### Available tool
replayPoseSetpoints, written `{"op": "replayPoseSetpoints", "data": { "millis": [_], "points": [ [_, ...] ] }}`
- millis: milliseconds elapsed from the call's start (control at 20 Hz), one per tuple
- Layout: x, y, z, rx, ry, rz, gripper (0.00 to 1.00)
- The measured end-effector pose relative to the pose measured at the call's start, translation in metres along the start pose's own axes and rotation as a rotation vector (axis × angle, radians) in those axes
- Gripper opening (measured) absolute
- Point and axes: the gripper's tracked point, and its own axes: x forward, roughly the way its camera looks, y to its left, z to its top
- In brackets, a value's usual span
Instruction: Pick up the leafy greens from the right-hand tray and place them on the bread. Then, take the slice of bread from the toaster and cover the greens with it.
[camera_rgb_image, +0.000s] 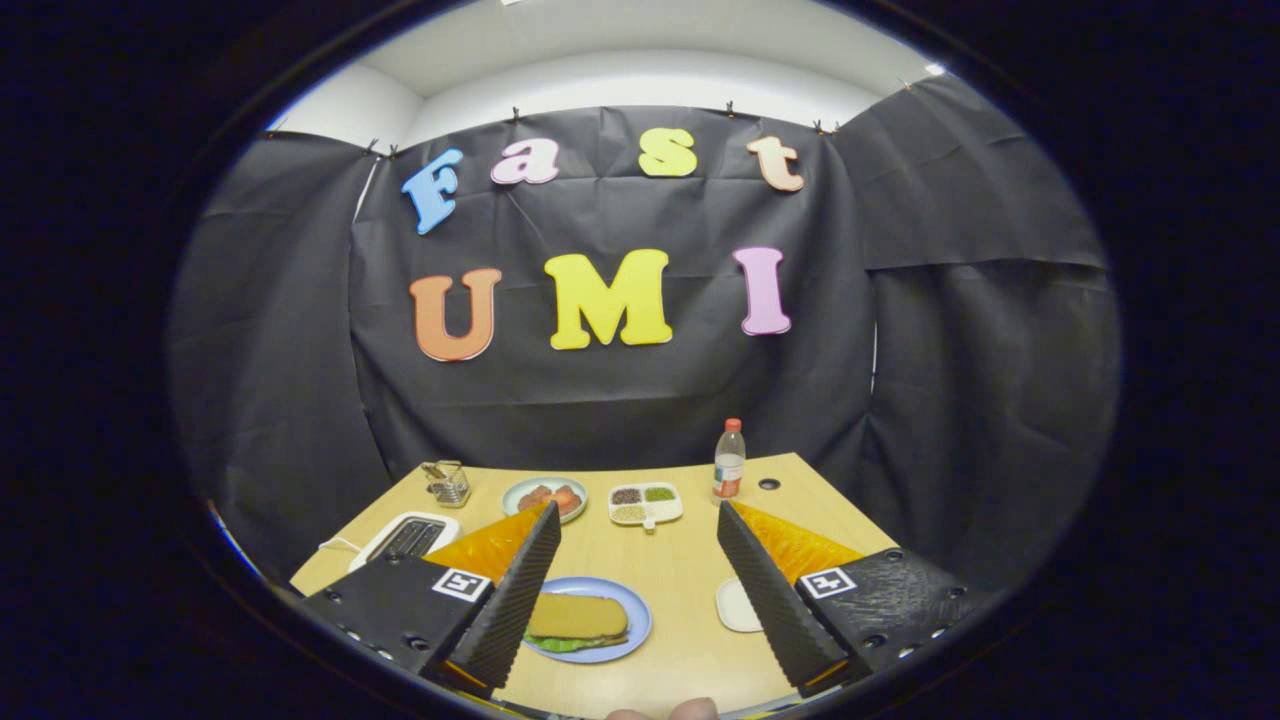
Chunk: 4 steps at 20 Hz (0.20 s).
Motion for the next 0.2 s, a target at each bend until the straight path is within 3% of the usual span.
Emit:
{"op": "replayPoseSetpoints", "data": {
  "millis": [200],
  "points": [
    [-0.0018, 0.0036, -0.0015, -0.002, 0.004, 0.001, 0.96]
  ]
}}
